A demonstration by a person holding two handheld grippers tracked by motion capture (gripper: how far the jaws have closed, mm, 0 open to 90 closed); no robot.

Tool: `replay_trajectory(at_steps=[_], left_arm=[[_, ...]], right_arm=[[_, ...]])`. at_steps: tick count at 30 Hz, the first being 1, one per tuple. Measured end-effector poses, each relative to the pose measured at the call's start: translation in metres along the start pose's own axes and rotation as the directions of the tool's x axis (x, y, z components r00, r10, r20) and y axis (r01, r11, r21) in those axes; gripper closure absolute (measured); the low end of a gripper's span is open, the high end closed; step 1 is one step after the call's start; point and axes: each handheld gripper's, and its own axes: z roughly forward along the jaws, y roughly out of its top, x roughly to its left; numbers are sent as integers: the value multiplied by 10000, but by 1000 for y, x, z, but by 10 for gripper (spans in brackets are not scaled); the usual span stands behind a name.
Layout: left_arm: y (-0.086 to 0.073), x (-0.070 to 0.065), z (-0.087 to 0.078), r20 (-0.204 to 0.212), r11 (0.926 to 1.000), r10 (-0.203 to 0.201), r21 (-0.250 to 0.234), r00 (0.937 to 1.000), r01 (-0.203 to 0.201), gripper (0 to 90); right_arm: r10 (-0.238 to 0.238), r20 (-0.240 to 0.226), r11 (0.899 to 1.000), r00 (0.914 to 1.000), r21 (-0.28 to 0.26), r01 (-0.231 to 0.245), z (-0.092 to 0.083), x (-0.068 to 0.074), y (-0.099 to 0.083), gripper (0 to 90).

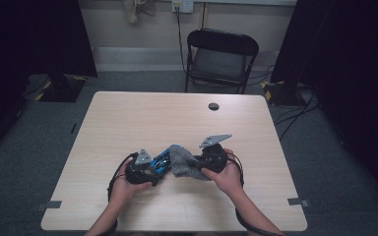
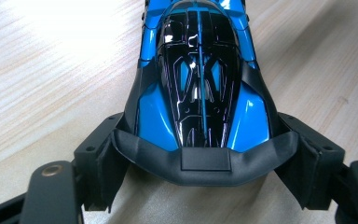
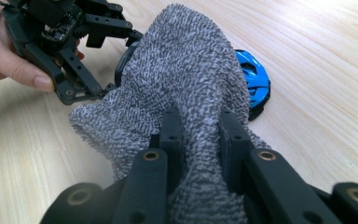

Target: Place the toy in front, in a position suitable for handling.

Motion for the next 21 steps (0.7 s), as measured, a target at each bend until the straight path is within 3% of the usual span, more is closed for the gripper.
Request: replay_trajectory(at_steps=[12,21], left_arm=[[0,0,0,-7,10000,-4,6,10000,4,244],[0,-1,0,35,10000,-58,-1,10000,58,244]], right_arm=[[-39,-160,10000,9999,22,39,4,1,7,756],[112,-14,9999,9999,-19,-112,7,-3,12,756]])
